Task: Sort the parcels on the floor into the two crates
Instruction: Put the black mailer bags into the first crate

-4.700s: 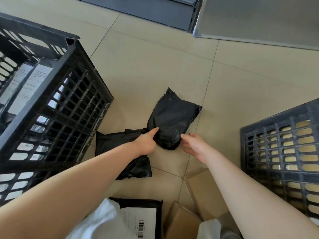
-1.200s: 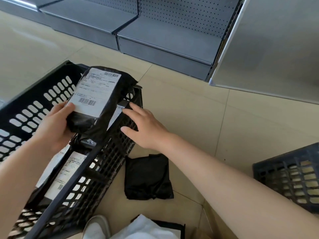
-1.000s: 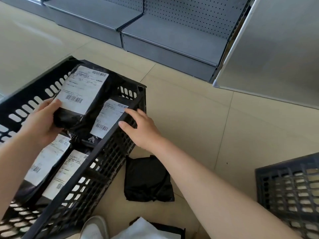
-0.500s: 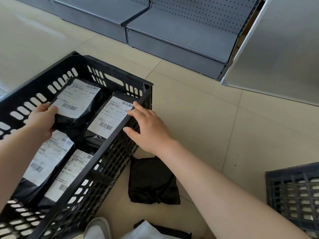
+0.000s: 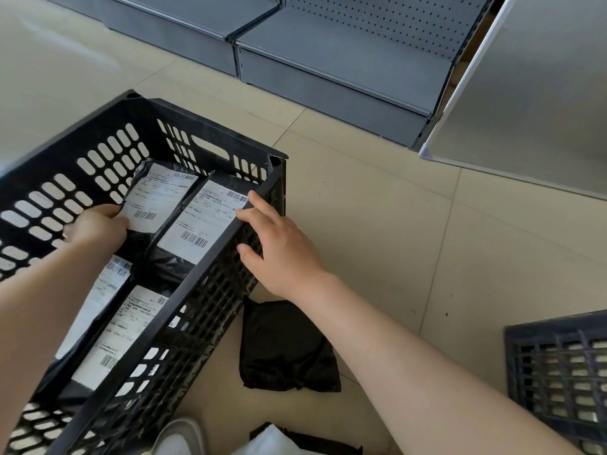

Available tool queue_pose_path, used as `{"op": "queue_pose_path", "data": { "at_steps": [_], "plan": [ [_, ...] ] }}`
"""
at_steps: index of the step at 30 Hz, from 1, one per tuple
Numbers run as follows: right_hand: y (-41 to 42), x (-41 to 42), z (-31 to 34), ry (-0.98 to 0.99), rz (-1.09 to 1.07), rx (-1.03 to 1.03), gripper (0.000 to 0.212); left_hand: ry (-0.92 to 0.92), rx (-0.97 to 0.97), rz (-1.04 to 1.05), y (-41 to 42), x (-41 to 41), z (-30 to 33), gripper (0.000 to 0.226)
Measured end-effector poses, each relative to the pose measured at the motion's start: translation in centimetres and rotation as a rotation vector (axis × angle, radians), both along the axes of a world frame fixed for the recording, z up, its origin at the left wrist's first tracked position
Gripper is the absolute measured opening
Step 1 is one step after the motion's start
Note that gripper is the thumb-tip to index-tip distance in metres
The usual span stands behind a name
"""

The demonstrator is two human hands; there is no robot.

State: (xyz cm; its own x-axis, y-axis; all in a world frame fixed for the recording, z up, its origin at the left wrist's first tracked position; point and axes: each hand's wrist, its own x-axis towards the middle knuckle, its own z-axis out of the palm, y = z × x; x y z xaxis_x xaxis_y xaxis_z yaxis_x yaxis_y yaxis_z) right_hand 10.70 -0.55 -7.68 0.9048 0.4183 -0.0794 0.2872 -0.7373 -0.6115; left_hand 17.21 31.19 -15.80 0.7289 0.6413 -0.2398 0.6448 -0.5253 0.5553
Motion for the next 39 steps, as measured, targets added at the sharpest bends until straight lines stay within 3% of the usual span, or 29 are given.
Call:
{"op": "queue_pose_path", "data": {
  "at_steps": [2,5,9,15,18,20,23,29,39],
  "plan": [
    [-0.1,0.0,-0.2,-0.001,0.002,0.001,0.049,0.056,0.303,-0.126,-0.6,0.0,0.5,0.052],
    [-0.1,0.0,-0.4,-0.002,0.0,-0.001,0.049,-0.049,0.421,-0.292,-2.5,0.2,0.9,0.05],
    [0.0,0.0,-0.5,-0.004,-0.003,0.01,0.049,0.06,0.358,-0.566,-3.7,1.0,0.1,0.038],
    [0.0,-0.1,-0.9,-0.028,-0.011,0.022,0.048,0.141,0.224,-0.701,-3.4,1.3,0.3,0.039],
    [0.0,-0.1,-1.0,-0.036,-0.009,0.031,0.048,0.062,0.116,-0.736,-3.3,0.9,0.7,0.024],
    [0.0,-0.1,-1.0,-0.031,-0.006,0.033,0.048,0.071,0.115,-0.777,-2.9,0.7,0.3,0.034],
    [-0.1,-0.1,-0.9,-0.023,-0.006,0.04,0.048,0.181,0.153,-0.728,-2.6,1.0,0.0,0.047],
    [0.0,-0.2,-0.5,0.039,-0.005,0.054,0.052,0.156,-0.112,-0.519,-3.8,1.1,1.9,0.058],
    [-1.8,0.2,1.4,0.151,0.016,0.106,0.062,0.036,-0.167,-0.521,-8.1,-0.5,5.7,0.047]
  ]
}}
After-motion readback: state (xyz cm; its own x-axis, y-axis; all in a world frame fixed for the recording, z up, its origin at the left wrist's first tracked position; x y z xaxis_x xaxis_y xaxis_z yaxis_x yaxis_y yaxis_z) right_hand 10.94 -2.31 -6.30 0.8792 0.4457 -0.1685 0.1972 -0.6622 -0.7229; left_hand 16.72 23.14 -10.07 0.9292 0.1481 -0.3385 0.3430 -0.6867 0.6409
